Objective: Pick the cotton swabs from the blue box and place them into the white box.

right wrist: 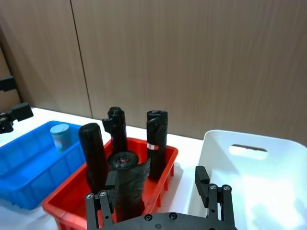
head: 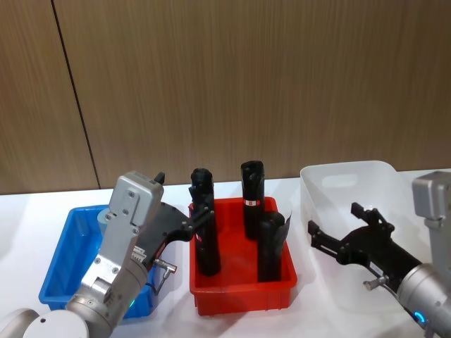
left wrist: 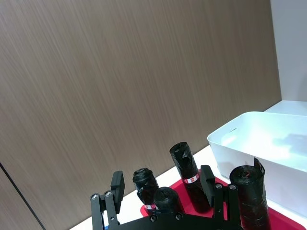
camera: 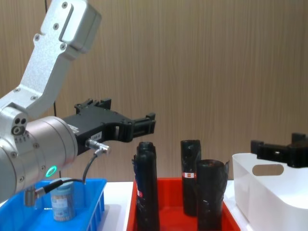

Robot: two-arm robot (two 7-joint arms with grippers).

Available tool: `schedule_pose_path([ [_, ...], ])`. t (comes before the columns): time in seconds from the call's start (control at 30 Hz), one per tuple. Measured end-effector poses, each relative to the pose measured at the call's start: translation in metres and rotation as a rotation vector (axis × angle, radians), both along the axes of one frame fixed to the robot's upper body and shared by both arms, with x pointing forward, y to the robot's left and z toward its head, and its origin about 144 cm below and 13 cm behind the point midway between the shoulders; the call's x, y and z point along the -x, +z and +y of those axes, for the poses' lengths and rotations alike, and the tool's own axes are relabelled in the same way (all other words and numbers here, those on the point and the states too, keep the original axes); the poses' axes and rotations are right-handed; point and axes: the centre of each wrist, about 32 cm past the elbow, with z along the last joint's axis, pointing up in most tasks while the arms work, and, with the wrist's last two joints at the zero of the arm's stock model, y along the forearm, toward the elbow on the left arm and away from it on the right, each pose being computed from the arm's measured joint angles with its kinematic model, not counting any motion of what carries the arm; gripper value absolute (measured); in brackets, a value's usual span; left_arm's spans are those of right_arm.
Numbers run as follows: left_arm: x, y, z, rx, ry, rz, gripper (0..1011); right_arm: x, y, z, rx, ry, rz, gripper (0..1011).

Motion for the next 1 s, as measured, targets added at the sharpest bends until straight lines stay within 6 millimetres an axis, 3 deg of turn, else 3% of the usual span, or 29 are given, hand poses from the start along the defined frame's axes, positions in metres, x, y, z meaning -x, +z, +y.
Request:
schedule_pose_path([
  [1.0, 0.0, 0.0, 0.0, 0.0, 0.0, 0.0, 1004, -0.043, -0.014, 0.023, 0.022, 0.106, 0.148, 1002],
])
